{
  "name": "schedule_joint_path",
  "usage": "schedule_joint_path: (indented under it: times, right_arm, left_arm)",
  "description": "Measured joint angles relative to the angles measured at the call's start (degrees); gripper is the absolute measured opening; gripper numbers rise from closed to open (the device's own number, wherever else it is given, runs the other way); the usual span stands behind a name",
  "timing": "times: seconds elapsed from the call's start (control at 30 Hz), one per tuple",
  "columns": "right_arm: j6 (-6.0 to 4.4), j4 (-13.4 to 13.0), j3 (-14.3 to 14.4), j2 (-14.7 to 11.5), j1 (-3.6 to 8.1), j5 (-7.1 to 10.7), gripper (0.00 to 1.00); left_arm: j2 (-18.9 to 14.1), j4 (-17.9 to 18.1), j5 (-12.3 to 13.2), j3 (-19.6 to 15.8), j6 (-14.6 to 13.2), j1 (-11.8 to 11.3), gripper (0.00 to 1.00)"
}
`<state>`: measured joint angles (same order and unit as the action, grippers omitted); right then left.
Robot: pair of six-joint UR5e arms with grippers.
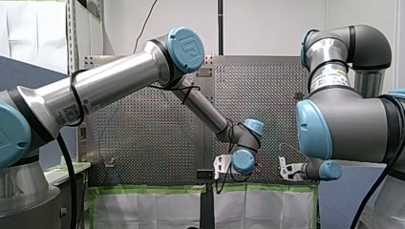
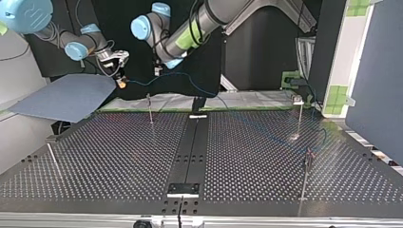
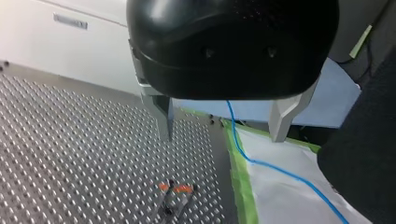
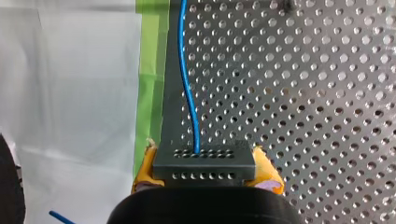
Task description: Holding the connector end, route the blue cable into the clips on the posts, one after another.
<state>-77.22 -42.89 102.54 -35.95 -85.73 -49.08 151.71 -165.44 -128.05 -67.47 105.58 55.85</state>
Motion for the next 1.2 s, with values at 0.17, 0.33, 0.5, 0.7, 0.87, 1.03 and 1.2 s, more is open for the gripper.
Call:
schedule_joint_path:
  times: [0.17,0.33,0.5,0.7,0.87,1.03,1.2]
  right_arm:
    - [-0.64,-0.4,-0.1,0.0,0.36,-0.34,0.0]
    - [-1.54,-0.9,-0.3,0.0,0.41,-0.38,0.0]
    - [-2.36,-1.5,-0.6,0.0,0.18,-0.41,0.0]
    - [-3.08,-2.2,-0.7,0.0,-0.16,-0.4,0.0]
    - [-3.38,-2.6,-0.8,0.0,-0.39,-0.4,0.0]
    - [-3.66,-2.9,-0.8,0.0,-0.67,-0.38,0.0]
    - [-4.14,-3.2,-0.8,0.0,-0.88,-0.34,0.0]
  left_arm:
    - [0.0,-3.2,1.1,0.0,3.0,-1.1,1.0]
    - [-0.1,-6.0,3.5,0.1,5.8,-1.6,1.0]
    - [-1.7,-8.5,6.0,1.2,8.3,-1.9,1.0]
    - [-3.5,-11.9,9.4,4.3,11.7,-1.8,1.0]
    - [-3.7,-14.6,12.1,7.0,13.0,-2.6,1.0]
    - [-3.7,-17.7,15.1,10.0,13.3,-3.6,1.0]
    - [-3.6,-20.6,18.0,12.9,13.2,-4.6,1.0]
